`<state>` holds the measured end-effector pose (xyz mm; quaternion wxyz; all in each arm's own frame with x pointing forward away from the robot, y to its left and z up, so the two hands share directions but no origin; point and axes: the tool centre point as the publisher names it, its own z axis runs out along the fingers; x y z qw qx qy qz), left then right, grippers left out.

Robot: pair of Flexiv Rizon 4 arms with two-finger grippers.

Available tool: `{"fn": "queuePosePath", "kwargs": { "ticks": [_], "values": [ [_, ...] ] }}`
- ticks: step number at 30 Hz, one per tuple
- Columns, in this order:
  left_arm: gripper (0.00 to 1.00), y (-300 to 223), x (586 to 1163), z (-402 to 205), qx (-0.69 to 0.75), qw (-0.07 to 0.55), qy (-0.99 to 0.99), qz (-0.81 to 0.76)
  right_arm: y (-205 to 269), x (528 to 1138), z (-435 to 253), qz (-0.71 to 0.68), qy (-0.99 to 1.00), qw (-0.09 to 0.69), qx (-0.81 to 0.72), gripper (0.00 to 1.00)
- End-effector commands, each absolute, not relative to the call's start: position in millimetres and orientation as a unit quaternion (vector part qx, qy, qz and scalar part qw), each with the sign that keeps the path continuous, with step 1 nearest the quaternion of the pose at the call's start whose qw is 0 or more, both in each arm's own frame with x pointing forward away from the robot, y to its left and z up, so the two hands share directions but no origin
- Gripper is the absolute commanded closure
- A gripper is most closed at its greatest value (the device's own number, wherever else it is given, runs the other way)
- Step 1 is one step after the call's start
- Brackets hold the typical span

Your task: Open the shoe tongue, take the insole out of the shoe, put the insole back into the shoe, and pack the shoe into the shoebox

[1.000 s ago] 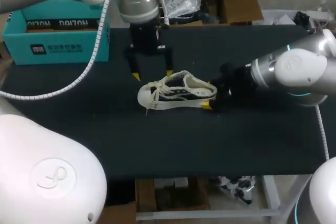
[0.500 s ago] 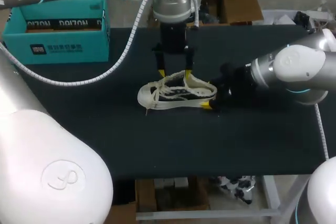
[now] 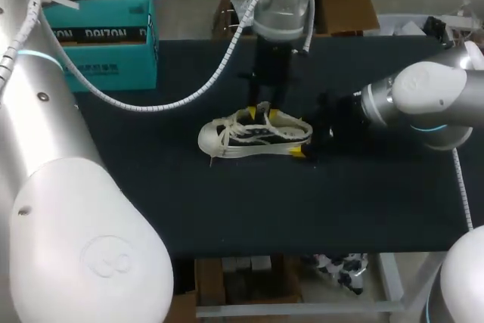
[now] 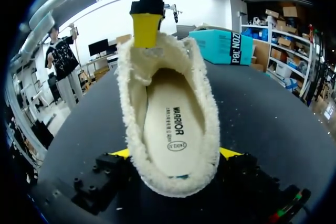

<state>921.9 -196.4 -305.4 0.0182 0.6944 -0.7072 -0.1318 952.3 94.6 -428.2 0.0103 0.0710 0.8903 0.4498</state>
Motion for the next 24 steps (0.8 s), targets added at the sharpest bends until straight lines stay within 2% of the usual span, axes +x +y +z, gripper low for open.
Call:
{"fn": "queuePosePath", "kwargs": {
  "ticks": [1,10,16,24],
  "values": [
    [1.0,-196.8,925.5,-306.7,0.687,-0.025,-0.703,-0.183,96.0,954.6,-432.5,0.452,0.889,0.01,0.07,1.0],
    [1.0,-171.8,923.4,-293.0,0.705,-0.003,-0.698,-0.127,96.0,954.6,-432.5,0.452,0.889,0.01,0.07,1.0],
    [1.0,-143.5,925.2,-283.0,0.721,0.036,-0.689,-0.066,96.0,954.6,-432.5,0.452,0.889,0.01,0.07,1.0],
    [1.0,-110.3,931.5,-298.0,0.728,0.084,-0.679,-0.04,96.0,954.6,-432.5,0.452,0.889,0.01,0.07,1.0]
  ]
}}
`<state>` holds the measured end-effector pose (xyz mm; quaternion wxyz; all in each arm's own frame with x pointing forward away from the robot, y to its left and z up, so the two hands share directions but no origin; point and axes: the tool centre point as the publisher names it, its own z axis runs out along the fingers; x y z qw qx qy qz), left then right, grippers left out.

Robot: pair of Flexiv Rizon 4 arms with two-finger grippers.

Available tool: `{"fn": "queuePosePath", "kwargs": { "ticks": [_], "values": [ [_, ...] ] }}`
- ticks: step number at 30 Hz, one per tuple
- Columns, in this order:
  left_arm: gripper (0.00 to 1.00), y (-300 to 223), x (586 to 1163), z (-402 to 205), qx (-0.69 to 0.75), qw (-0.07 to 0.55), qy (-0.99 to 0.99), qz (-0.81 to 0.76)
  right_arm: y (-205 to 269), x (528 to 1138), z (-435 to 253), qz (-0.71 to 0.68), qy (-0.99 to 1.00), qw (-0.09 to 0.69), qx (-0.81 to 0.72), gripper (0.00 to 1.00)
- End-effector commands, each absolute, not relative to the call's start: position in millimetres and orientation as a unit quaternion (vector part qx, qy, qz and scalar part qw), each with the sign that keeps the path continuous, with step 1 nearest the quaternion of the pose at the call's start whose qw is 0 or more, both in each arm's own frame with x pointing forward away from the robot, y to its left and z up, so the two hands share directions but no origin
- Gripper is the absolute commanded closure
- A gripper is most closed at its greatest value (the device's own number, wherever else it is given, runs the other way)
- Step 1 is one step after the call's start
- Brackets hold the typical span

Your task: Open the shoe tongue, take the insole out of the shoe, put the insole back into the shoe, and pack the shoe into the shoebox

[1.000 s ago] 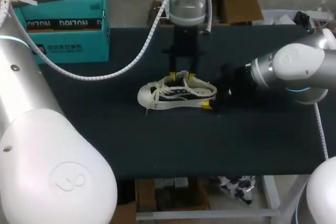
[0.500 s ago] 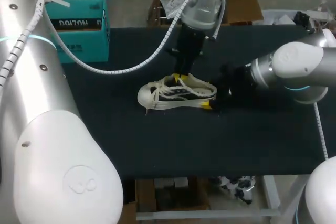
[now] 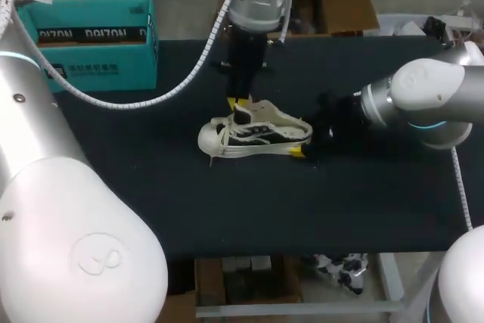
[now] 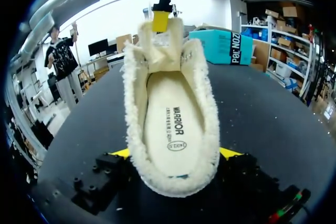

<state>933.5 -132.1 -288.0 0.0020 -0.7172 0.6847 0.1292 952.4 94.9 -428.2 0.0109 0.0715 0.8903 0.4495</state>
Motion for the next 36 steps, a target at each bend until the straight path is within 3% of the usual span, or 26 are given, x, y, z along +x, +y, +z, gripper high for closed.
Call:
{"fn": "queuePosePath", "kwargs": {
  "ticks": [1,15,18,23,28,32,33,34,36],
  "values": [
    [1.0,-107.7,932.7,-300.9,-0.728,-0.089,0.679,0.041,96.0,954.6,-432.5,0.452,0.889,0.01,0.07,1.0],
    [1.0,-86.2,926.6,-332.3,-0.702,-0.149,0.695,0.035,96.0,954.6,-432.5,0.452,0.889,0.01,0.07,1.0],
    [0.66,-81.8,920.9,-325.8,-0.69,-0.154,0.707,0.026,96.0,954.6,-432.5,0.452,0.889,0.01,0.07,1.0],
    [0.64,-75.5,911.4,-298.6,-0.672,-0.148,0.726,-0.006,96.0,954.6,-432.5,0.452,0.889,0.01,0.07,1.0],
    [0.54,-81.1,901.6,-261.0,-0.647,-0.118,0.752,-0.046,96.0,954.6,-432.5,0.452,0.889,0.01,0.07,1.0],
    [0.6,-95.5,901.4,-238.8,-0.613,-0.101,0.781,-0.068,96.0,954.6,-432.5,0.452,0.889,0.01,0.07,1.0],
    [0.67,-100.0,901.2,-234.8,-0.598,-0.097,0.793,-0.067,96.0,954.6,-432.5,0.452,0.889,0.01,0.07,1.0],
    [1.0,-105.3,901.0,-231.6,-0.574,-0.093,0.812,-0.057,96.0,954.6,-432.5,0.452,0.889,0.01,0.07,1.0],
    [1.0,-114.5,900.6,-225.9,-0.494,-0.106,0.863,-0.024,96.0,954.6,-432.5,0.452,0.889,0.01,0.07,1.0]
  ]
}}
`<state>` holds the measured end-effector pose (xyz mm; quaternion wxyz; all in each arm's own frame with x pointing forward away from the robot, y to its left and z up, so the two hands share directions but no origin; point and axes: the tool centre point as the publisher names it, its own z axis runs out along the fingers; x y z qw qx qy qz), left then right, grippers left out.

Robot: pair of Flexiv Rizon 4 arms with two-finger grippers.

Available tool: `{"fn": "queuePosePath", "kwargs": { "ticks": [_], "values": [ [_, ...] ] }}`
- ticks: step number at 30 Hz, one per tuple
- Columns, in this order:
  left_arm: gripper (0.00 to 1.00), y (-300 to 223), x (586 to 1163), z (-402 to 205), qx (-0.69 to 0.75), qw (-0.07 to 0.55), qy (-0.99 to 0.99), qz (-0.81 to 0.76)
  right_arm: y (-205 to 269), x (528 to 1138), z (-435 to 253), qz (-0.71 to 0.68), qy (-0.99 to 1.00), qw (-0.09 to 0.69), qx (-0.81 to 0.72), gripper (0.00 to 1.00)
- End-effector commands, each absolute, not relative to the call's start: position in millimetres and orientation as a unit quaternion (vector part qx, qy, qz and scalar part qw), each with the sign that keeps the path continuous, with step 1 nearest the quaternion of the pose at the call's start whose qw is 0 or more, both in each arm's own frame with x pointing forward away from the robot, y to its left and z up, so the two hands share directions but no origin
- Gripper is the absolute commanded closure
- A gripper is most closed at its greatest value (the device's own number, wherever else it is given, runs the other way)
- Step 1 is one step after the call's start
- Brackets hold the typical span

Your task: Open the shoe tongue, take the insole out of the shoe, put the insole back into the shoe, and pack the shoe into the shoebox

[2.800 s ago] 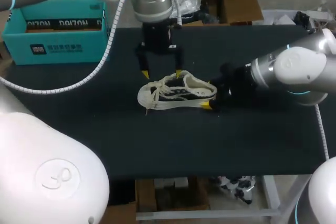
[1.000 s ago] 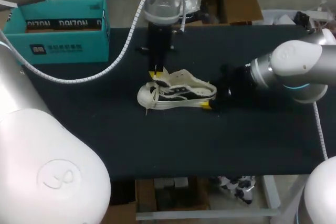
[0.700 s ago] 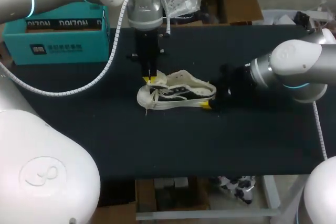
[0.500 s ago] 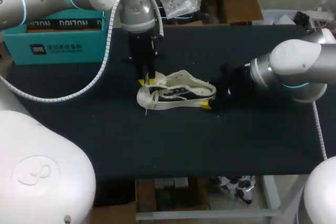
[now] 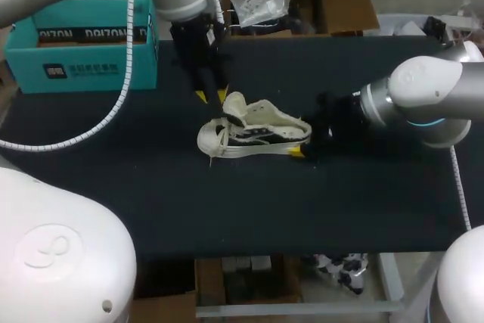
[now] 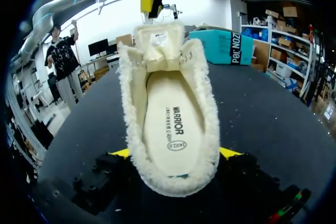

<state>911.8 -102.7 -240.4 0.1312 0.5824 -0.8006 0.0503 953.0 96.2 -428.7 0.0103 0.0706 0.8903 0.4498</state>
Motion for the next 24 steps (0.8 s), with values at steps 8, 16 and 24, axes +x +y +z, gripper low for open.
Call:
{"fn": "queuePosePath", "kwargs": {
  "ticks": [8,16,24],
  "values": [
    [1.0,-130.3,904.0,-224.5,0.097,0.183,-0.976,-0.061,96.0,954.6,-432.5,0.452,0.889,0.01,0.07,1.0],
    [1.0,-135.9,909.0,-224.1,0.139,0.161,-0.975,-0.065,96.0,954.6,-432.5,0.452,0.889,0.01,0.07,1.0],
    [1.0,-135.9,909.0,-224.1,0.139,0.161,-0.975,-0.065,96.0,954.6,-432.5,0.452,0.889,0.01,0.07,1.0]
  ]
}}
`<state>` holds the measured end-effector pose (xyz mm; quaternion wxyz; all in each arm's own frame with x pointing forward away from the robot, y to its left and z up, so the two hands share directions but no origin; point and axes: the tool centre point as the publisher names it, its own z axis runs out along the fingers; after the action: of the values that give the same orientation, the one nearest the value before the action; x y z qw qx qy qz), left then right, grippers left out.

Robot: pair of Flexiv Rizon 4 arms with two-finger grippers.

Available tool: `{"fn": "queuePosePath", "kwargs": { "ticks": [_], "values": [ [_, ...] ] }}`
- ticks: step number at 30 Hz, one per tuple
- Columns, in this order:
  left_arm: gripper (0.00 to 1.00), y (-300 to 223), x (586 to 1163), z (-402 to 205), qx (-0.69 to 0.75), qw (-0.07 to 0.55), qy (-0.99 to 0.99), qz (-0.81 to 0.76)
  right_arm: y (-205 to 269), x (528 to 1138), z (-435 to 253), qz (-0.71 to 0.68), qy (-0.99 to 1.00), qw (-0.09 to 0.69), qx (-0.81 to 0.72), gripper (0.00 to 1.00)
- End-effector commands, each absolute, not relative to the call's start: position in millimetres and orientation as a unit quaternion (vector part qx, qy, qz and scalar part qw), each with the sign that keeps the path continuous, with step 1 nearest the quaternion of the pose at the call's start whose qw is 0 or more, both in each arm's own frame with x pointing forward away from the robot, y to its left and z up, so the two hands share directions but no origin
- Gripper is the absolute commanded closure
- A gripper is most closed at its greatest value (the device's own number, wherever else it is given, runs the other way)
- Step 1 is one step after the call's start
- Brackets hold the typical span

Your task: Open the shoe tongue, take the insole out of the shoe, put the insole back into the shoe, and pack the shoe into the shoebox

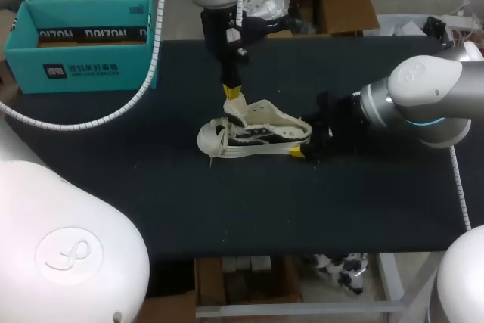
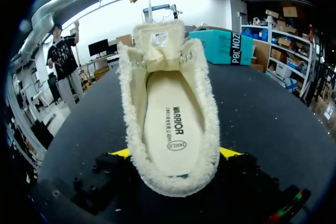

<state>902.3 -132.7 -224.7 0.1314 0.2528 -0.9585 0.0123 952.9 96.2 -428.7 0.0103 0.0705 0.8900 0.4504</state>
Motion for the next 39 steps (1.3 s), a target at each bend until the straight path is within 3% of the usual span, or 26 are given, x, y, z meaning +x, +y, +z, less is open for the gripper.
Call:
{"fn": "queuePosePath", "kwargs": {
  "ticks": [1,19,33,35,39],
  "values": [
    [1.0,-135.9,909.0,-224.1,0.139,0.161,-0.975,-0.065,96.0,954.6,-432.5,0.452,0.889,0.01,0.07,1.0],
    [1.0,-161.0,921.5,-281.9,0.091,0.13,-0.986,0.051,96.0,954.6,-432.5,0.452,0.889,0.01,0.07,1.0],
    [1.0,-161.0,921.5,-281.9,0.091,0.13,-0.986,0.051,96.0,954.6,-432.5,0.452,0.889,0.01,0.07,1.0],
    [1.0,-161.0,921.5,-281.9,0.091,0.13,-0.986,0.051,96.0,954.6,-432.5,0.452,0.889,0.01,0.07,0.95],
    [1.0,-171.1,935.3,-305.0,0.079,0.105,-0.989,0.065,96.0,954.6,-432.5,0.452,0.889,0.01,0.07,1.0]
  ]
}}
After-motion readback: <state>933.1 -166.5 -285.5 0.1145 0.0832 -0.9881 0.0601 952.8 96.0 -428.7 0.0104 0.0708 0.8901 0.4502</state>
